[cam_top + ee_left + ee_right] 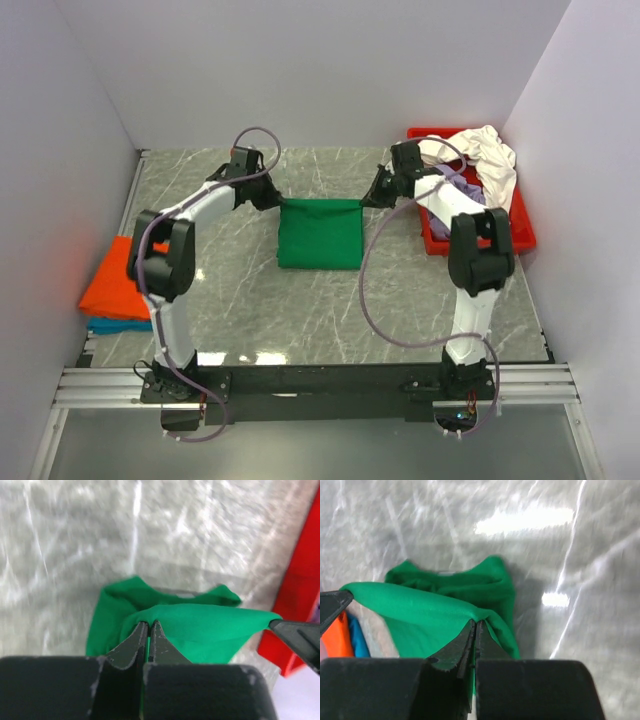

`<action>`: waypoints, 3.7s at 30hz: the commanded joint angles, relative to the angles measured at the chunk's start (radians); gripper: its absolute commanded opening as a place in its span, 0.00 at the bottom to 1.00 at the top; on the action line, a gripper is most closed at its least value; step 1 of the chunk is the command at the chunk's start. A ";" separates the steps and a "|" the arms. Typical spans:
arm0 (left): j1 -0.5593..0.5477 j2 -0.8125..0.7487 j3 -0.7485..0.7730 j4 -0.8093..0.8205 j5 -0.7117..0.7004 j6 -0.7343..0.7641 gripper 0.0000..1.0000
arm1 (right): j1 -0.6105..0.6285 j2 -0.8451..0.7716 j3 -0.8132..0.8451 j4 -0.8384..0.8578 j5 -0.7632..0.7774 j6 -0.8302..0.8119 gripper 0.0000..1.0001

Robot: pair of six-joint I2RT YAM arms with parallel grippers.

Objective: Fold and stack the t-shirts
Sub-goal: Fold the tshirt, then neatly place the folded tshirt to the corner

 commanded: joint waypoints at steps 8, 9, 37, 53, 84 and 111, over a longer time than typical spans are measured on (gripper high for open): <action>0.056 0.131 0.231 -0.017 0.053 0.095 0.57 | -0.063 0.195 0.292 -0.122 -0.010 -0.064 0.52; 0.060 0.113 0.212 -0.011 0.043 0.092 0.63 | -0.064 0.163 0.271 -0.119 0.008 -0.064 0.54; -0.060 0.023 -0.182 0.065 -0.065 0.066 0.67 | 0.108 -0.187 -0.360 0.112 0.186 -0.035 0.56; -0.121 0.154 -0.067 -0.088 -0.296 -0.037 0.39 | 0.108 -0.239 -0.398 0.131 0.165 -0.032 0.55; 0.434 -0.164 0.073 -0.714 -0.496 -0.628 0.01 | 0.167 -0.516 -0.517 0.103 0.160 -0.018 0.54; 0.593 -0.253 0.361 -0.869 -0.577 -0.505 0.01 | 0.218 -0.533 -0.484 0.091 0.163 -0.006 0.54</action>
